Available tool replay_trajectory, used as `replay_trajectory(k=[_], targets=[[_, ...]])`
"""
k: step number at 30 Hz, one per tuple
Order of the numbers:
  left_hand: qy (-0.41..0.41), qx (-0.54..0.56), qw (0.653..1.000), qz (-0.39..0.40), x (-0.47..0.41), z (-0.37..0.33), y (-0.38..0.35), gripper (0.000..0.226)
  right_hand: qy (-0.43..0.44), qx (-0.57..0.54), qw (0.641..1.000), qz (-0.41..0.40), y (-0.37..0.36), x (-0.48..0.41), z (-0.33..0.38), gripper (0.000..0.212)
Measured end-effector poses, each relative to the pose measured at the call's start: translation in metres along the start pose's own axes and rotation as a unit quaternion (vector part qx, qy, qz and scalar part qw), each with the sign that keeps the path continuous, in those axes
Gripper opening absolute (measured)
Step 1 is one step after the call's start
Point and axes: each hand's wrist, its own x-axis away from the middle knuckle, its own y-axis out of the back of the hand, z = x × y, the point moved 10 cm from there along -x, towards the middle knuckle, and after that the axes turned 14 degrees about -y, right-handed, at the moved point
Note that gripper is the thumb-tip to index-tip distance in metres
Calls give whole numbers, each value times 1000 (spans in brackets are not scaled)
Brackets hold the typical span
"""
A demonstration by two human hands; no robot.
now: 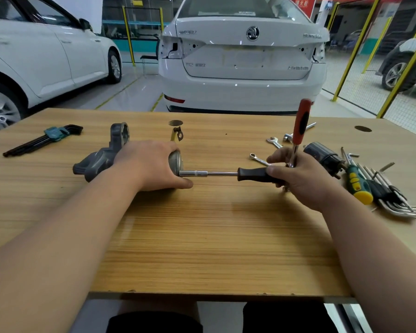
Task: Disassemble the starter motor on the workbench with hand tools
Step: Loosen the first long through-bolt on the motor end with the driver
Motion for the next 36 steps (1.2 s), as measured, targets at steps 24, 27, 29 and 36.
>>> replay_trajectory(k=[24, 27, 29, 36], targets=[[-31, -9, 997, -76, -17, -14, 7, 111, -149, -96, 979, -99, 16, -6, -23, 24], [-18, 5, 998, -55, -21, -12, 6, 112, -102, -110, 983, -104, 25, -1, -16, 26], [-6, 7, 999, -43, -23, -11, 4, 110, -69, -118, 985, -101, 28, 2, -12, 26], [34, 5, 998, -44, -24, -5, 3, 117, 9, -106, 988, -115, 36, 10, 0, 42]])
